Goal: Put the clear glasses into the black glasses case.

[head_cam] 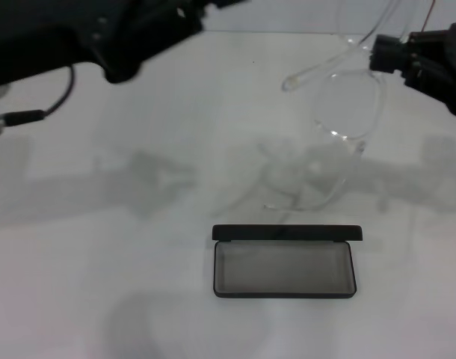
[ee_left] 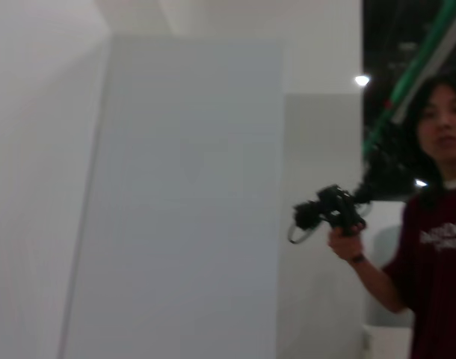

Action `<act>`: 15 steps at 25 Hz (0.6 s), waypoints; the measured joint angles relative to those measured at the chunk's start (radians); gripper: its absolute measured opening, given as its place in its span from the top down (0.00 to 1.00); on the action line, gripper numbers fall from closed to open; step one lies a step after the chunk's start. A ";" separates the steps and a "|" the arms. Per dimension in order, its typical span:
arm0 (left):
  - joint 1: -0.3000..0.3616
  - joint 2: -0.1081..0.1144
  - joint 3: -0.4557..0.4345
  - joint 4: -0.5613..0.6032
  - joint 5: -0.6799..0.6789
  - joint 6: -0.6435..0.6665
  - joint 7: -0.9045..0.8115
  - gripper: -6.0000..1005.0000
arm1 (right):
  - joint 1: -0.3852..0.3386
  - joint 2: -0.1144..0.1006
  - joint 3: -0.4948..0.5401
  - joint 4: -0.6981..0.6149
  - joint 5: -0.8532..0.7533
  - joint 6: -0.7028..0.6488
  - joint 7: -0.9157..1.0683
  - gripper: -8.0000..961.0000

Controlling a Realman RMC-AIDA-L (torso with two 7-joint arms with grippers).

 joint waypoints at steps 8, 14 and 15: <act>-0.051 0.000 0.084 -0.010 0.042 0.004 -0.001 0.84 | 0.087 0.010 -0.009 0.086 -0.066 0.001 0.000 0.93; -0.060 -0.001 0.100 -0.010 0.053 0.004 -0.001 0.88 | 0.116 0.017 -0.031 0.101 -0.083 0.002 0.002 0.93; -0.060 -0.001 0.100 -0.011 0.055 0.004 -0.001 0.88 | 0.117 0.018 -0.032 0.101 -0.083 0.003 0.003 0.93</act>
